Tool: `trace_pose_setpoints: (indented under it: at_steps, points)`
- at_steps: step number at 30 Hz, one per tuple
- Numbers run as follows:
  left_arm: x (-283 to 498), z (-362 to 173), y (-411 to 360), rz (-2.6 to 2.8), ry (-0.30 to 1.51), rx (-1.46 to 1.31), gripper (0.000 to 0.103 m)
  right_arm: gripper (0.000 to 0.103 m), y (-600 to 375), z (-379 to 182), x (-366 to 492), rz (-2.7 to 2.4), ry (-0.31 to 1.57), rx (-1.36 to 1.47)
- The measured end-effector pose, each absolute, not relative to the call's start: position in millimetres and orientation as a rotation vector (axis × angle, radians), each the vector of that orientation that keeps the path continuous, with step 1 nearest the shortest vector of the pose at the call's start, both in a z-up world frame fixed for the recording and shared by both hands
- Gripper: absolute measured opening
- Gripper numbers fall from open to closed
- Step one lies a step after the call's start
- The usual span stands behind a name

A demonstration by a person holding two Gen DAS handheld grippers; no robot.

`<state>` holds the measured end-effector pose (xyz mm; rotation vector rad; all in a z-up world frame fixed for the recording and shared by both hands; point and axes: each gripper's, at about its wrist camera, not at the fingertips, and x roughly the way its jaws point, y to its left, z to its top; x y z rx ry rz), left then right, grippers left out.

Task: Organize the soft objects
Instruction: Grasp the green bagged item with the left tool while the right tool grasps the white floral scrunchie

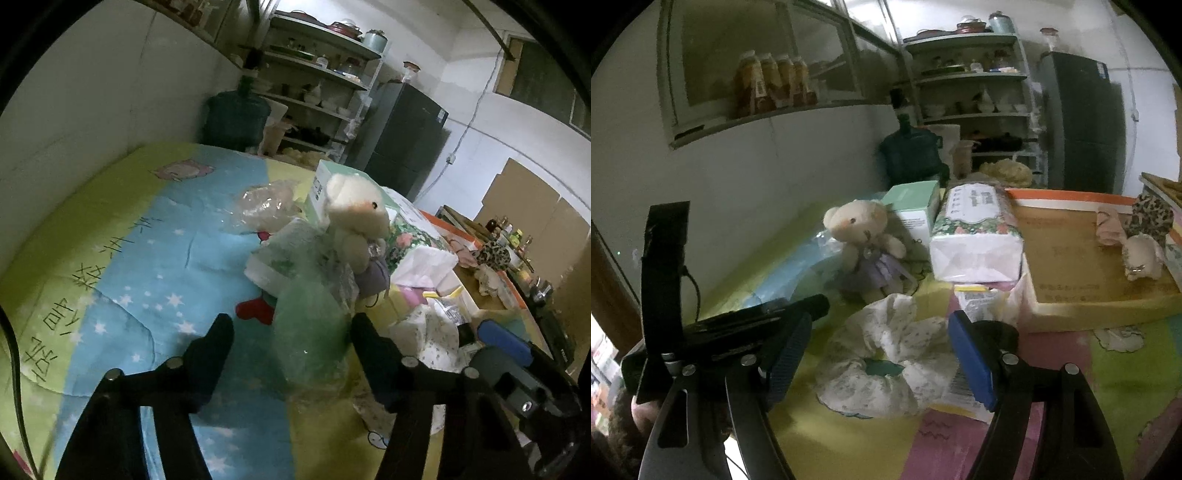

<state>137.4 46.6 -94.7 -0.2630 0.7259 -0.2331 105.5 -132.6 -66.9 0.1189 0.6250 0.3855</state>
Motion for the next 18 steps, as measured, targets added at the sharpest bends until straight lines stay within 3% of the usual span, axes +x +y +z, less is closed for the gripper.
trace_pose_setpoints:
  at_steps: [4,18]
  points:
    - [134.6,-95.3,46.3,-0.263,0.717,-0.273,0.041,0.078,-126.8,-69.9,105.8,0.413,0.636,0.112]
    - [112.0,-71.3,83.2,-0.188,0.596,-0.308,0.039,0.078,-105.3,-93.7,134.0,0.421,0.747,0.044]
